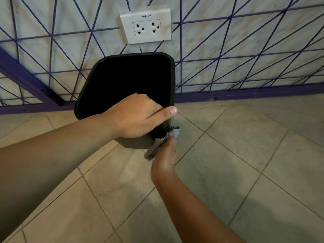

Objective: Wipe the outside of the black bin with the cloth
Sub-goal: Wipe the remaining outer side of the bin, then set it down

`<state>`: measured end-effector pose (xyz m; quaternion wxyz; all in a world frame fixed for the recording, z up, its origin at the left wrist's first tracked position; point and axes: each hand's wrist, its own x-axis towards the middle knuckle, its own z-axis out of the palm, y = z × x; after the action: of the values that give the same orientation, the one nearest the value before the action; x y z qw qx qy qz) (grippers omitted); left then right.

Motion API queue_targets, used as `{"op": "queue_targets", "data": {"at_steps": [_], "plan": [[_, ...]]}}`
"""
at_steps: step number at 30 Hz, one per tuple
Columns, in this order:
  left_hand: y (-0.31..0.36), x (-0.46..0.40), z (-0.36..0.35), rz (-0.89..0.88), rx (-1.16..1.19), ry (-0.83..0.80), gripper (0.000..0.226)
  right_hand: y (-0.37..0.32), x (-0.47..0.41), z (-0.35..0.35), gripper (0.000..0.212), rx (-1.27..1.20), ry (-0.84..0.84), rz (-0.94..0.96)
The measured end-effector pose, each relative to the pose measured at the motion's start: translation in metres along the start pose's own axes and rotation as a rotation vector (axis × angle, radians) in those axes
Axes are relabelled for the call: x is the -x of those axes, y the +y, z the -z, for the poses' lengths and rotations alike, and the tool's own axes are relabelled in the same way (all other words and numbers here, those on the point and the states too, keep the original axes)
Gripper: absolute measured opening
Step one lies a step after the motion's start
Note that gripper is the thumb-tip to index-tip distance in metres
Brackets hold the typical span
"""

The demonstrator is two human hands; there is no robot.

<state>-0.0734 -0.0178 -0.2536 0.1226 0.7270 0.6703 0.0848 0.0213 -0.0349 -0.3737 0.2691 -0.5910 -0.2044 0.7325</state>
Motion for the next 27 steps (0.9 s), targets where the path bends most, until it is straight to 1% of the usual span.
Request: {"op": "queue_targets", "data": {"at_steps": [2,6,11,15,19,21,23,26,27], "plan": [[0.0,0.0,0.001,-0.007,0.008,-0.005,0.076,0.002,0.007,0.002,0.035,-0.038,-0.033,0.043],[0.003,0.001,0.002,0.0,0.02,-0.006,0.071,-0.007,-0.003,-0.004,0.041,-0.118,-0.021,-0.001],[0.0,0.001,0.001,-0.015,0.036,-0.011,0.072,0.009,0.002,-0.005,0.049,-0.121,-0.042,0.088],[0.0,0.001,0.001,-0.014,0.017,-0.004,0.074,0.004,-0.013,-0.008,0.05,-0.142,-0.019,0.026],[0.001,0.002,0.002,-0.03,0.01,-0.006,0.07,0.014,0.022,0.004,0.051,-0.056,-0.109,0.177],[0.002,0.002,0.003,-0.023,0.016,-0.007,0.066,0.021,0.038,0.017,0.049,0.047,-0.136,0.193],[0.002,0.002,0.004,0.003,0.039,-0.016,0.061,0.021,0.047,0.031,0.046,0.089,-0.165,0.179],[0.005,0.005,0.008,0.041,0.03,-0.045,0.061,0.01,0.05,0.047,0.035,0.122,-0.11,0.17],[0.009,0.008,0.009,0.046,0.02,-0.051,0.06,0.008,0.047,0.053,0.037,0.142,-0.078,0.151]]}}
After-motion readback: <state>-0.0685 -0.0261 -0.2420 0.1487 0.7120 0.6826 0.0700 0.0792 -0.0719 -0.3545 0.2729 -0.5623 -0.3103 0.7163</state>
